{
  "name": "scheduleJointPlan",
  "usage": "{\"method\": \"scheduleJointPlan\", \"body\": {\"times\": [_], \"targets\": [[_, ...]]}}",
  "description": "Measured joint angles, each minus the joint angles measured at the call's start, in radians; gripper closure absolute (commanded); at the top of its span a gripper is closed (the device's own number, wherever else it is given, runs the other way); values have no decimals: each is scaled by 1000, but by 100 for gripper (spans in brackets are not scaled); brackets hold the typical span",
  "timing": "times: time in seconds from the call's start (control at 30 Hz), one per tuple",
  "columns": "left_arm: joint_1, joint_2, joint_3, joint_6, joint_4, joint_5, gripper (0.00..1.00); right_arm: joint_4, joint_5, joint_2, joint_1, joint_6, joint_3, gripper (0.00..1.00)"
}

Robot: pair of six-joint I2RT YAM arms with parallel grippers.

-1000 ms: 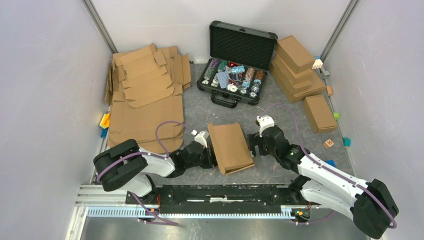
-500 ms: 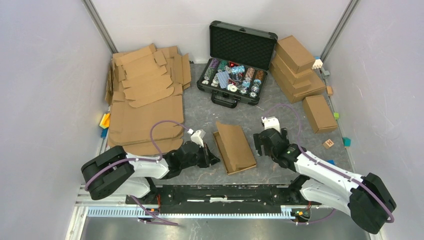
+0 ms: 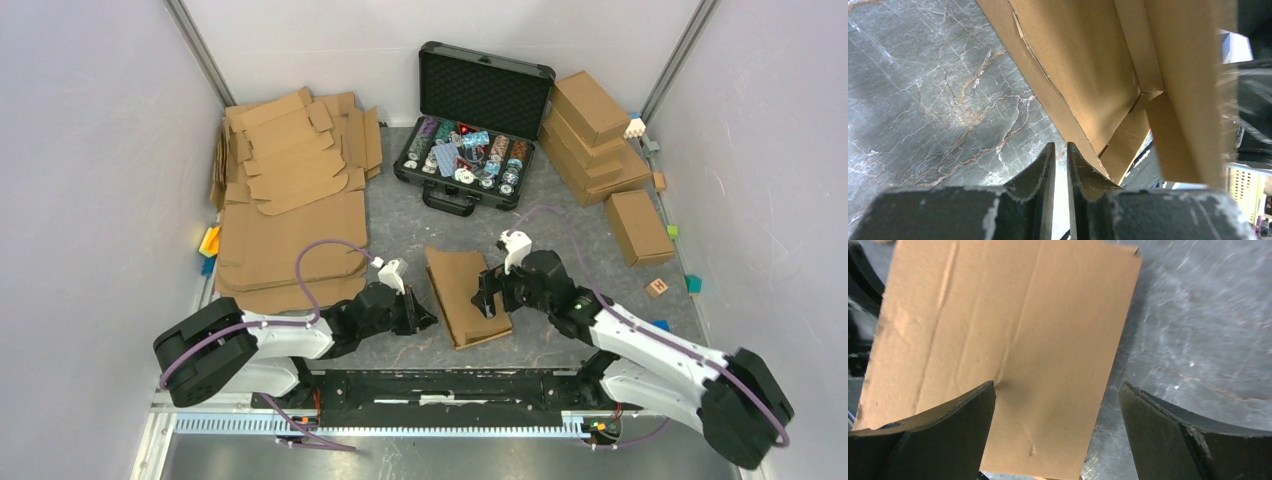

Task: Fold the paper box

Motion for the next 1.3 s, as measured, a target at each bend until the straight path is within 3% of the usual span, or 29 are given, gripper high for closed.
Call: {"method": "scheduleJointPlan", "body": {"times": [0.17, 0.5, 0.63, 0.87, 0.93, 1.07, 1.3], "targets": [[2, 8, 0, 5, -3, 0, 77, -13, -25, 146, 0, -19, 8, 2], [21, 6, -6, 6, -4, 0, 70, -27, 43, 170, 1, -60, 8, 2], [34, -24, -46, 5, 3, 2, 61, -29, 59, 174, 2, -72, 8, 2], [63, -222, -154, -11, -27, -6, 31, -31, 75, 181, 2, -80, 8, 2], [63, -291, -161, -15, -43, -14, 27, -31, 75, 181, 2, -80, 8, 2], [63, -370, -154, -16, -61, -18, 30, -30, 73, 178, 2, -80, 8, 2], [64, -282, -82, -6, -90, -17, 44, -56, 100, 58, 2, -76, 1, 2]]}}
